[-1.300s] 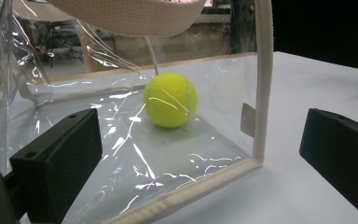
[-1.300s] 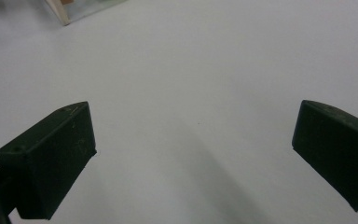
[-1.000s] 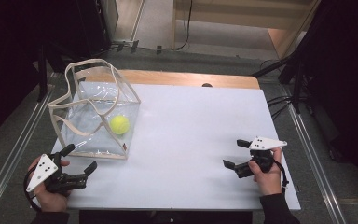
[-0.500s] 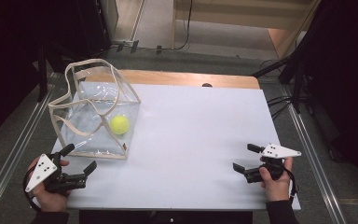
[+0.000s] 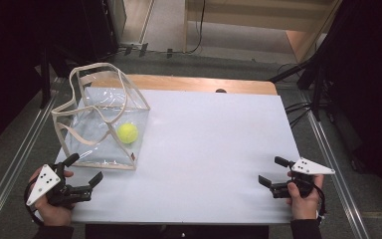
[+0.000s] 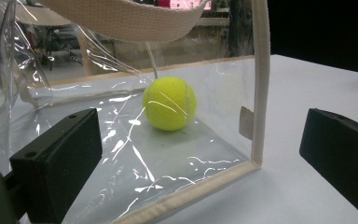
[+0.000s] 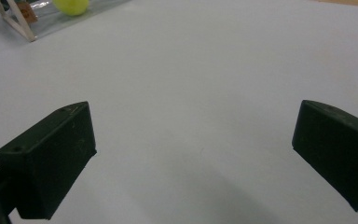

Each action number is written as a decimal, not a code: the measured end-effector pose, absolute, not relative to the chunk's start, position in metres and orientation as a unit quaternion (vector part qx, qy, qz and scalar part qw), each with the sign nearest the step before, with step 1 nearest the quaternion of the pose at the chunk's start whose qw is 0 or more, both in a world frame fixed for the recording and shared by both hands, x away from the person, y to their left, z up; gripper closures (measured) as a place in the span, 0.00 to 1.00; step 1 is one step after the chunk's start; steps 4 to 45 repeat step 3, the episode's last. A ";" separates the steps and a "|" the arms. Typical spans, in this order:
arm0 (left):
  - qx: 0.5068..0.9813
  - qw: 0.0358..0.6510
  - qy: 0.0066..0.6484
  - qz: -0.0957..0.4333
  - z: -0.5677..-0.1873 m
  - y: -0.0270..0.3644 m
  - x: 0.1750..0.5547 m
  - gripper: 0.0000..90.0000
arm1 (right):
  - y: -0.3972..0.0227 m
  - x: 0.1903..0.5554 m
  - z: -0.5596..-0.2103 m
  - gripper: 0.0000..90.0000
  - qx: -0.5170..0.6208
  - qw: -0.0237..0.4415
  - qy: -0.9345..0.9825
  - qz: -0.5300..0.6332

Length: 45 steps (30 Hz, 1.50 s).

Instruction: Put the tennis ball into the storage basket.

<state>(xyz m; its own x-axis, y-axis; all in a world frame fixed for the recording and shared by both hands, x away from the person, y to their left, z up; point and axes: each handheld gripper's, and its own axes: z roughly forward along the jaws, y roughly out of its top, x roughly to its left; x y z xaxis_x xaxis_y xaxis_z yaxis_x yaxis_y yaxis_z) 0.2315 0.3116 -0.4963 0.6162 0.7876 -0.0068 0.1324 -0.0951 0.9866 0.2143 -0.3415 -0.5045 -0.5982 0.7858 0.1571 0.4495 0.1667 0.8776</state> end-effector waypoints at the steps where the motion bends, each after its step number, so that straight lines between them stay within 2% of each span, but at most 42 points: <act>1: 0.685 0.583 0.336 0.281 -0.496 0.312 0.231 0.00 | -0.341 0.214 -0.505 0.00 0.415 0.168 0.745 0.494; 45: 0.684 0.584 0.336 0.280 -0.496 0.312 0.232 0.00 | -0.341 0.215 -0.505 0.00 0.416 0.165 0.745 0.495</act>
